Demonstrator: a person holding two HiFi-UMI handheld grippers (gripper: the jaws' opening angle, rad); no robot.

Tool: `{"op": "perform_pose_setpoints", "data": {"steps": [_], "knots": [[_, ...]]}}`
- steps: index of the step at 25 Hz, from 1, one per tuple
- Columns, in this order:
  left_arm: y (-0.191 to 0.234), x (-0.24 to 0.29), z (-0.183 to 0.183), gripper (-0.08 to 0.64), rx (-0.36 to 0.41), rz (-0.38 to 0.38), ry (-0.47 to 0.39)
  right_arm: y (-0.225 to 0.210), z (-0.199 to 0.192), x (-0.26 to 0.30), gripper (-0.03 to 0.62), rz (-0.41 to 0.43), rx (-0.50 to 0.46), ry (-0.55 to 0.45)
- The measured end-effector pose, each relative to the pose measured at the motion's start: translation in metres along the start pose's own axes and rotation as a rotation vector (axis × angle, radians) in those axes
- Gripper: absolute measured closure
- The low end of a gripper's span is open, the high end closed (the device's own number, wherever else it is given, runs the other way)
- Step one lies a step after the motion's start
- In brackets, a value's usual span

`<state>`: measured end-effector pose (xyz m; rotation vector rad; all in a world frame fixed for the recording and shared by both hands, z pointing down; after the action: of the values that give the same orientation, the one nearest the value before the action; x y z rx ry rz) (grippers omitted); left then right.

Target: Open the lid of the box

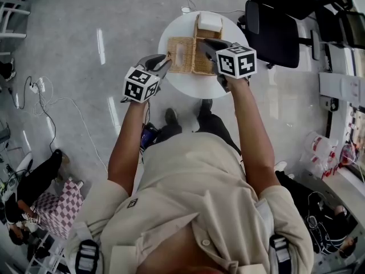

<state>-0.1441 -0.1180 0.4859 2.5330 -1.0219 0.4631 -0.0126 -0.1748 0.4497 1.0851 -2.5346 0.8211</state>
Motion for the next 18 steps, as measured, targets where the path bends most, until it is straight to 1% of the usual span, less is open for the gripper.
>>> {"op": "perform_pose_setpoints", "data": {"steps": [9, 18], "knots": [[-0.010, -0.017, 0.051, 0.471, -0.002, -0.026, -0.122, 0.006, 0.016, -0.013, 0.552, -0.007, -0.020, -0.029], [-0.012, -0.038, 0.075, 0.477, 0.006, -0.034, -0.188, 0.018, 0.026, -0.019, 0.565, -0.018, -0.041, -0.051]]}}
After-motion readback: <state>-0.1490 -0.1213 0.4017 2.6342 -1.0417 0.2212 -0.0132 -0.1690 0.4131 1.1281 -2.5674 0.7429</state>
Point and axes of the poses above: the fingertips, and each gripper's own axes: x forward along the fingers, y to its left, z out of its top, the point moved 2 cm from there along -x, backward along the fingers, and after that the axes turned 11 degrees about -y, right-handed, at the moved point
